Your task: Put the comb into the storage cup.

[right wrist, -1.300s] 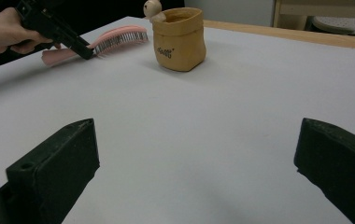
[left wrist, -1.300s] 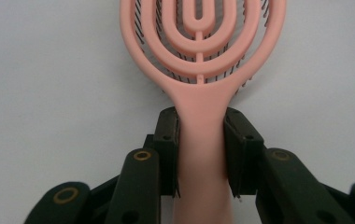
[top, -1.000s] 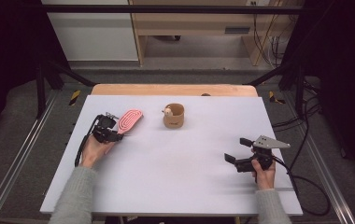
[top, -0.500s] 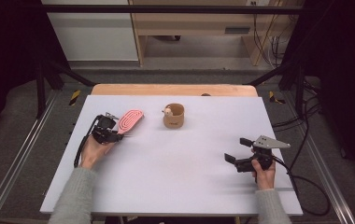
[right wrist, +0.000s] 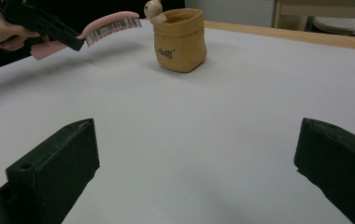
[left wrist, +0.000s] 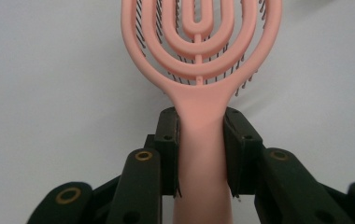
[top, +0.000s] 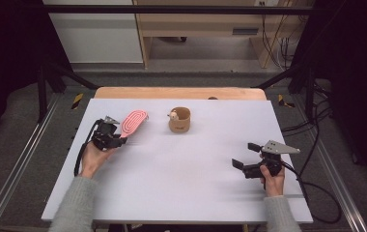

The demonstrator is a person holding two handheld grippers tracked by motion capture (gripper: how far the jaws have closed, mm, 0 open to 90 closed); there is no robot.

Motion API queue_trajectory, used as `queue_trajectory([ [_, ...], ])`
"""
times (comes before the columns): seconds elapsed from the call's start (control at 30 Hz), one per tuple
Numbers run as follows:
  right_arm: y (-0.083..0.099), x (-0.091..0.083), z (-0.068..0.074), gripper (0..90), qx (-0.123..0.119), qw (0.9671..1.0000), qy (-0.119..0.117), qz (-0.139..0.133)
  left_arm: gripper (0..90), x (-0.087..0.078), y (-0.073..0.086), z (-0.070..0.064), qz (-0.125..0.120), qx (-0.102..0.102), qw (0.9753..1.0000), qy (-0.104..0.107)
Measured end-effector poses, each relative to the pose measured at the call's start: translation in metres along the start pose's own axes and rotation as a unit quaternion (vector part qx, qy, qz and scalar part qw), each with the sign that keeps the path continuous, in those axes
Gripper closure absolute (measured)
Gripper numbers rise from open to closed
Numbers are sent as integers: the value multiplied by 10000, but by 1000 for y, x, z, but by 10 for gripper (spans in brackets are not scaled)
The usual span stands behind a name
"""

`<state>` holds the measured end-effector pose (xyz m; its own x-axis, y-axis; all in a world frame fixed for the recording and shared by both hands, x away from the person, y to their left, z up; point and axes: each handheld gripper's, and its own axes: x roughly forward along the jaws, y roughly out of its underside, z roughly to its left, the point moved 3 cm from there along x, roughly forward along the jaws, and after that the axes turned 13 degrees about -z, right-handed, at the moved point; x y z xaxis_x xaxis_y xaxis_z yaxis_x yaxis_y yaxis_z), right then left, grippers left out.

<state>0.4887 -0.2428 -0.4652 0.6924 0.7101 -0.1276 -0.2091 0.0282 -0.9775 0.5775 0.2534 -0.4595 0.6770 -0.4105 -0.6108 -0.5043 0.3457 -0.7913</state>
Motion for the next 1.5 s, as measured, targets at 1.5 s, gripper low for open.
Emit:
queue_trajectory([
  [1.5,-3,0,2,3,3,10000,19,-48,697,-51,8,-40,-1266,-19,9919,-99],
])
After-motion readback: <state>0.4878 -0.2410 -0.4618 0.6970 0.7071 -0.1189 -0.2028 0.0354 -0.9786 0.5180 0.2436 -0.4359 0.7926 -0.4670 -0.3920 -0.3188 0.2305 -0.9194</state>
